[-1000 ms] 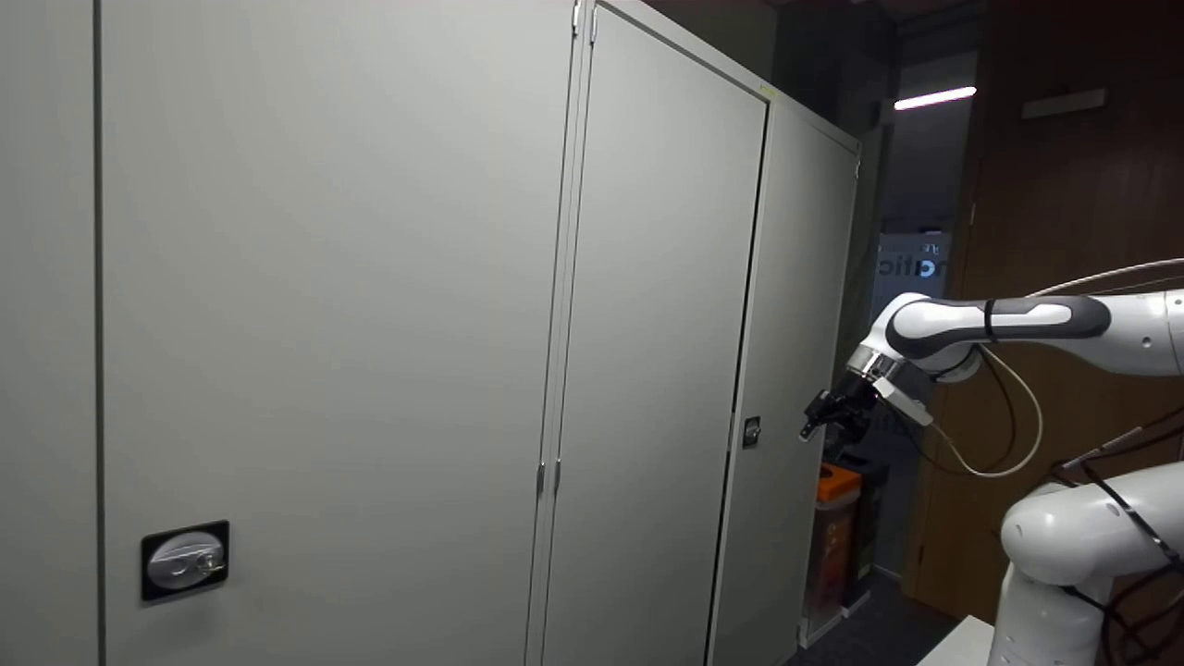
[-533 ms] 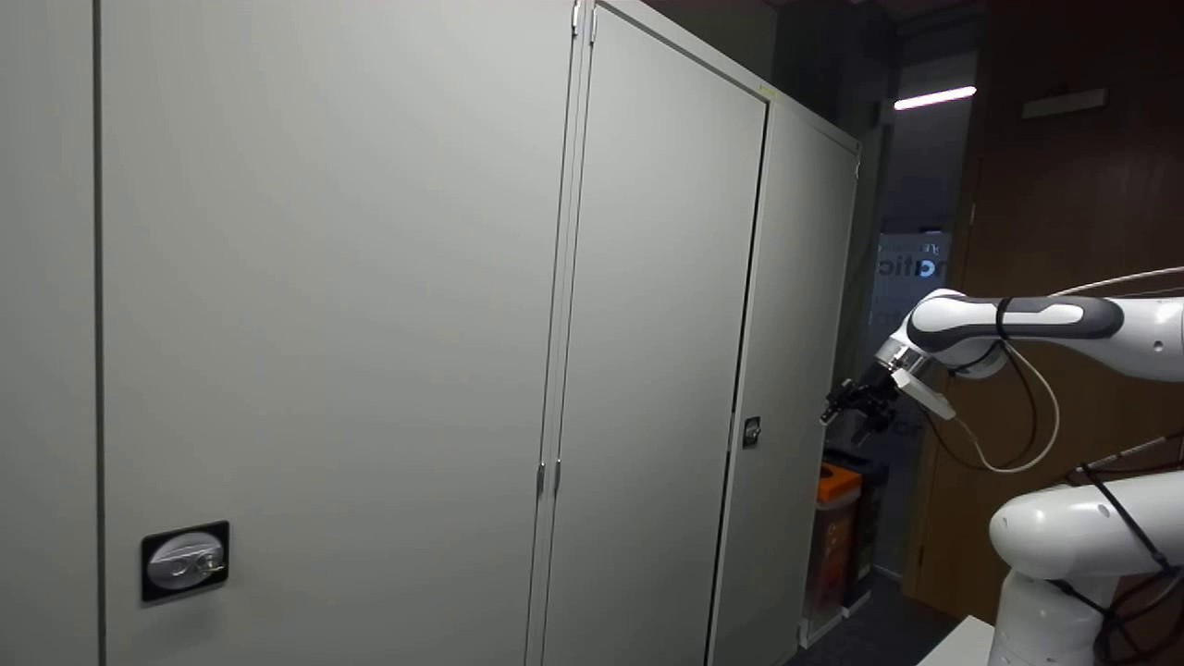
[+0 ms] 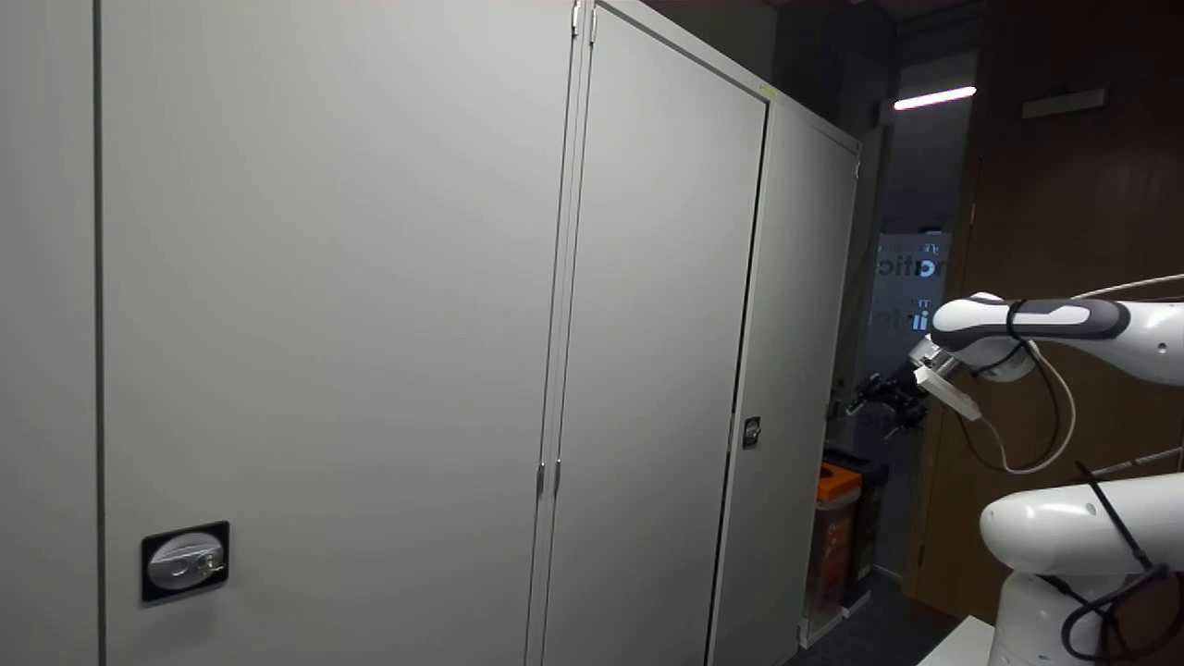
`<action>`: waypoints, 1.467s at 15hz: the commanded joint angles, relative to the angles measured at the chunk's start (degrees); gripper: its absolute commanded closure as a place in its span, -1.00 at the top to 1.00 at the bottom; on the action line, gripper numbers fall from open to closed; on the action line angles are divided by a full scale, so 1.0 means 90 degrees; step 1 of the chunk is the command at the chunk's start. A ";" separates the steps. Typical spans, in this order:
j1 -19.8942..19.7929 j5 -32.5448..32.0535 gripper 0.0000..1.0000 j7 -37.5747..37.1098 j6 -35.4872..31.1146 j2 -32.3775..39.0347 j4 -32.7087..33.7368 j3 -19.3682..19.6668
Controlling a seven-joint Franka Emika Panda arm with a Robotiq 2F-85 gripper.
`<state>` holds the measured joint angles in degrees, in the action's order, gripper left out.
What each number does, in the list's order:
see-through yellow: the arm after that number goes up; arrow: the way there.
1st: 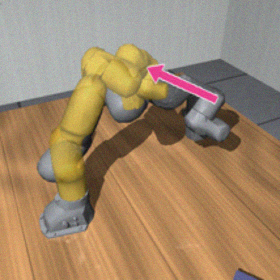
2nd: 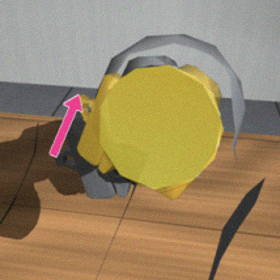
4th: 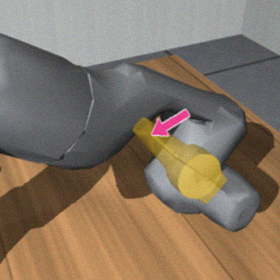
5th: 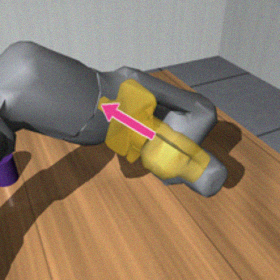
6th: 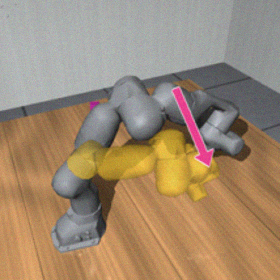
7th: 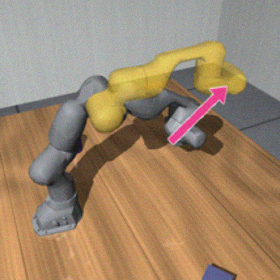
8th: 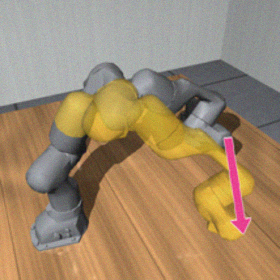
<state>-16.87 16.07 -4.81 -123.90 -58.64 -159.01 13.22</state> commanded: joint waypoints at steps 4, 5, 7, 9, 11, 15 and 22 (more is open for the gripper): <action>-0.0280 -0.0003 1.00 -0.0075 -0.1615 0.0234 0.0041 0.0275; -0.0250 0.0026 1.00 -0.0080 -0.1891 0.0326 0.0031 0.0318; -0.0195 0.0040 1.00 -0.0083 -0.2301 0.0474 0.0013 0.0368; -0.0157 0.0014 1.00 -0.0059 -0.2500 0.0555 0.0007 0.0383; -0.0201 -0.0059 1.00 -0.0053 -0.2257 0.0448 -0.0009 0.0387; -0.0192 -0.0058 1.00 -0.0053 -0.2287 0.0495 -0.0008 0.0386; -0.0239 -0.0048 1.00 -0.0094 -0.2481 0.0573 -0.0004 0.0379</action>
<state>-18.93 16.10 -4.87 -144.52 -54.12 -159.15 16.39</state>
